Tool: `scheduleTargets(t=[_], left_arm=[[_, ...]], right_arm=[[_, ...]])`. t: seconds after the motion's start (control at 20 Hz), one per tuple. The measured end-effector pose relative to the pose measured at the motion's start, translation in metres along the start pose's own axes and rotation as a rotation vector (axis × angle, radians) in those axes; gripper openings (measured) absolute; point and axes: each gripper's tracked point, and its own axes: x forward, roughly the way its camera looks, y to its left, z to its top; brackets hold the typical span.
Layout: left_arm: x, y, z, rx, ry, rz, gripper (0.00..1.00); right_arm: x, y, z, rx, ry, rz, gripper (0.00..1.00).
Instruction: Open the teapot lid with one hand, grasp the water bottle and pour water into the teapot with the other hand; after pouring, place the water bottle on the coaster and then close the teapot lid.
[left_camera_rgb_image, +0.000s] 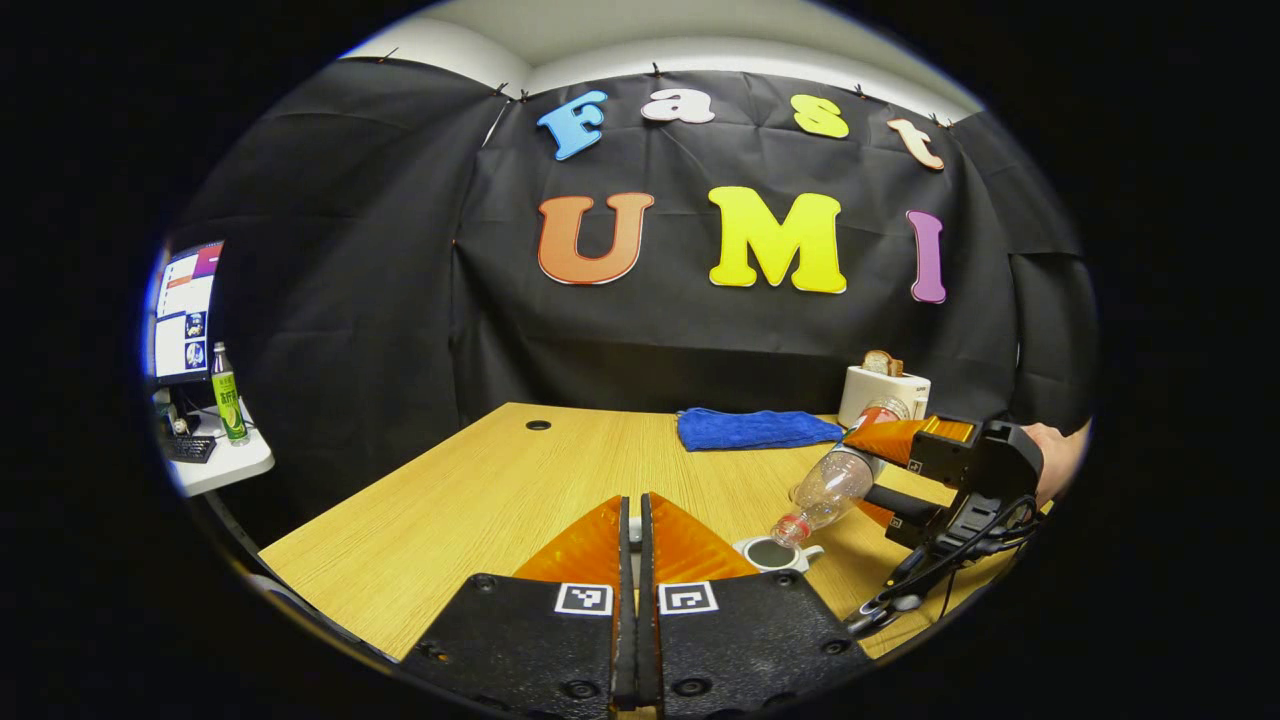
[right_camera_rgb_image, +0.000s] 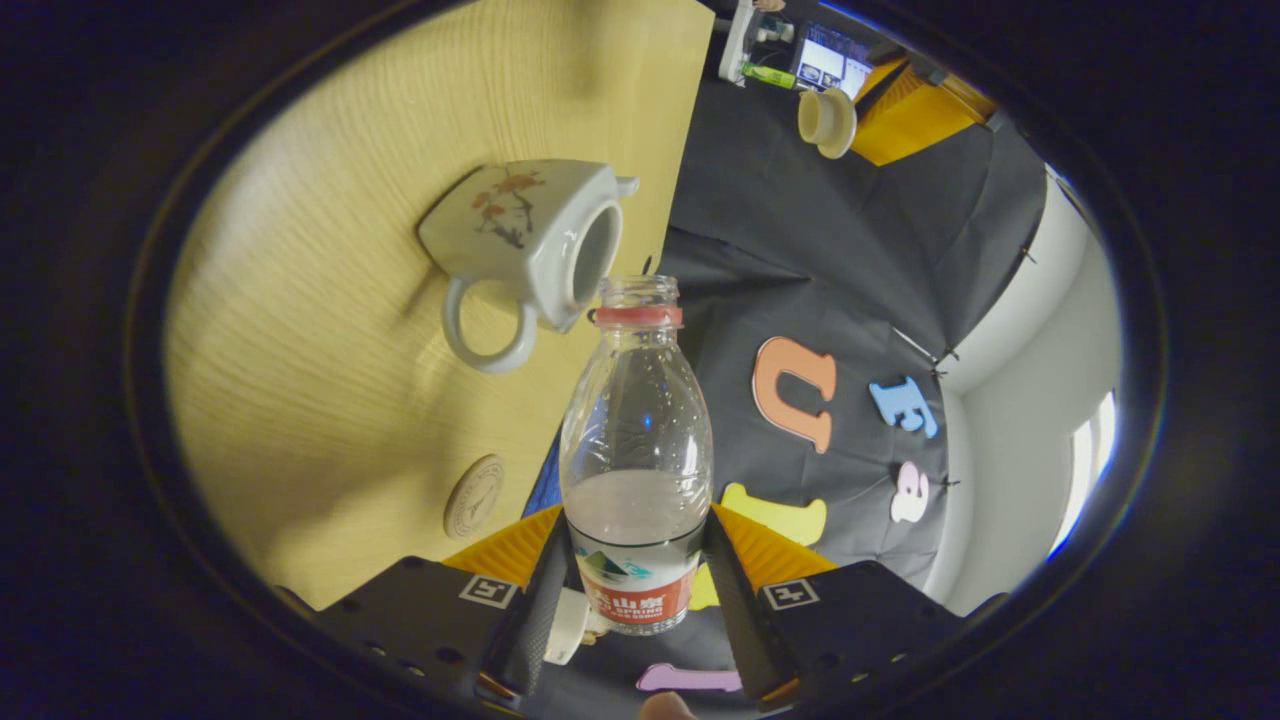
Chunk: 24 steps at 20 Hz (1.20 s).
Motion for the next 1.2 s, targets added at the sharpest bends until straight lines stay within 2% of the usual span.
scheduleTargets(t=[1.2], left_arm=[[-0.002, 0.002, -0.002, 0.004, 0.008, -0.002, 0.03]], right_arm=[[-0.002, -0.027, -0.003, -0.174, -0.016, -0.053, 0.74]])
